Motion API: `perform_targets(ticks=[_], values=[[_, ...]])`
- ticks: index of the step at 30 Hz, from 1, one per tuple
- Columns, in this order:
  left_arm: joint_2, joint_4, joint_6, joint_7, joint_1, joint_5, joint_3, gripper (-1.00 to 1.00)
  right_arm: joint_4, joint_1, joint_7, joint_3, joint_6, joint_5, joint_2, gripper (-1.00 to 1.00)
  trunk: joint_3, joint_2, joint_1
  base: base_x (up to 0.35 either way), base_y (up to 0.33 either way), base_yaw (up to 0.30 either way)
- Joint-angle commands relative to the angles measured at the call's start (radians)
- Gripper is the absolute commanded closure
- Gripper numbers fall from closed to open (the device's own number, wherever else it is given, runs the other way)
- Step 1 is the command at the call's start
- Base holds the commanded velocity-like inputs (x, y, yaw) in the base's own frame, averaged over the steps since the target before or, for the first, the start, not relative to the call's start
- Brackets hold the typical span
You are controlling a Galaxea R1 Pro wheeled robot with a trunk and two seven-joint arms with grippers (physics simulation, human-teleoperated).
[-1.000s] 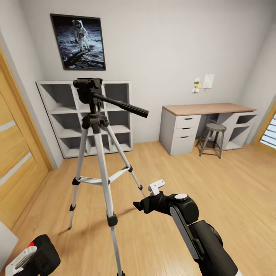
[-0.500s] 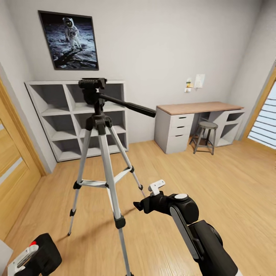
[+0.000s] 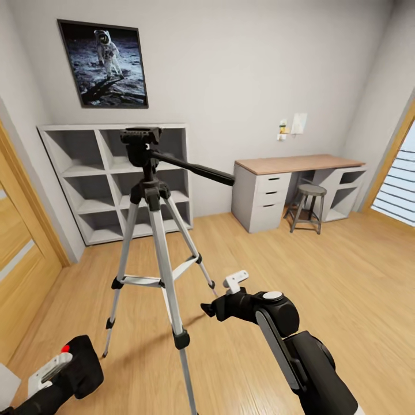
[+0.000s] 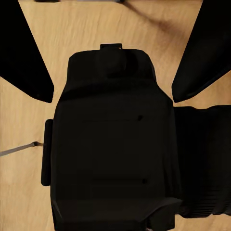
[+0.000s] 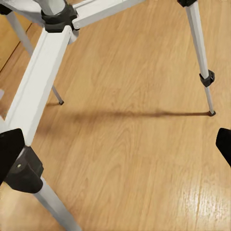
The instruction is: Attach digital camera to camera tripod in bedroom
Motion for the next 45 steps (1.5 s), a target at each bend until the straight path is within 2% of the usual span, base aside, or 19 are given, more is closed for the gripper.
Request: perform_targets(ticks=[1,7,18,21,27,30,34,35,38,39,40,42,45], values=[[0.016,-0.009,0.025,-0.005,-0.001,0.003,0.002,1.00,-0.001,-0.001,-0.005,0.000,0.005,-0.010,0.000,-1.00,0.002,0.007,-0.004,0.000,0.000,0.000],[0.042,-0.015,0.043,-0.007,0.000,0.003,0.006,1.00,-0.001,-0.001,-0.005,-0.001,0.005,-0.010,0.000,-1.00,0.021,0.049,-0.027,0.000,0.000,0.000],[0.071,-0.017,0.051,-0.008,0.001,0.006,0.008,1.00,-0.001,-0.002,-0.005,-0.020,0.005,-0.009,0.000,-1.00,0.056,0.126,-0.069,0.000,0.000,0.000],[0.090,-0.017,0.058,-0.009,-0.005,0.009,0.006,1.00,-0.001,-0.001,-0.005,-0.023,0.005,-0.009,0.000,-1.00,0.065,0.147,-0.081,0.000,0.000,0.000],[0.159,-0.017,0.124,-0.038,-0.057,0.013,0.002,1.00,-0.001,0.000,-0.003,-0.024,0.005,-0.010,0.000,-1.00,0.084,0.189,-0.104,0.000,0.000,0.000],[0.191,-0.016,0.144,-0.048,-0.100,0.015,0.001,1.00,-0.001,0.000,-0.003,-0.023,0.005,-0.010,0.002,-1.00,0.093,0.210,-0.115,0.000,0.000,0.000],[0.216,-0.011,0.144,-0.054,-0.164,0.017,0.000,1.00,-0.001,0.001,-0.002,-0.022,0.005,-0.010,0.006,-1.00,0.106,0.238,-0.131,0.000,0.000,0.000],[0.228,-0.006,0.144,-0.056,-0.201,0.017,-0.001,1.00,-0.001,0.001,-0.002,-0.022,0.005,-0.010,0.007,-1.00,0.109,0.245,-0.134,0.000,0.000,-0.031],[0.250,0.007,0.144,-0.057,-0.262,0.018,0.000,1.00,-0.001,0.001,-0.002,-0.021,0.005,-0.010,0.009,-1.00,0.118,0.266,-0.146,0.000,0.000,-0.085],[0.272,0.027,0.144,-0.058,-0.311,0.018,0.000,1.00,-0.001,0.002,-0.002,-0.021,0.005,-0.010,0.009,-1.00,0.121,0.273,-0.150,0.000,0.000,-0.147],[0.305,0.084,0.144,-0.058,-0.388,0.018,0.000,1.00,-0.001,0.002,-0.002,-0.021,0.005,-0.010,0.009,-1.00,0.124,0.280,-0.154,0.000,0.000,-0.188],[0.353,0.220,0.144,-0.059,-0.499,0.017,-0.002,1.00,-0.001,0.002,-0.002,-0.020,0.005,-0.010,0.010,-1.00,0.131,0.294,-0.161,0.000,0.000,-0.219],[0.370,0.286,0.144,-0.058,-0.547,0.016,-0.003,1.00,-0.001,0.002,-0.002,-0.018,0.005,-0.010,0.010,-1.00,0.140,0.315,-0.173,0.000,0.000,-0.236]])
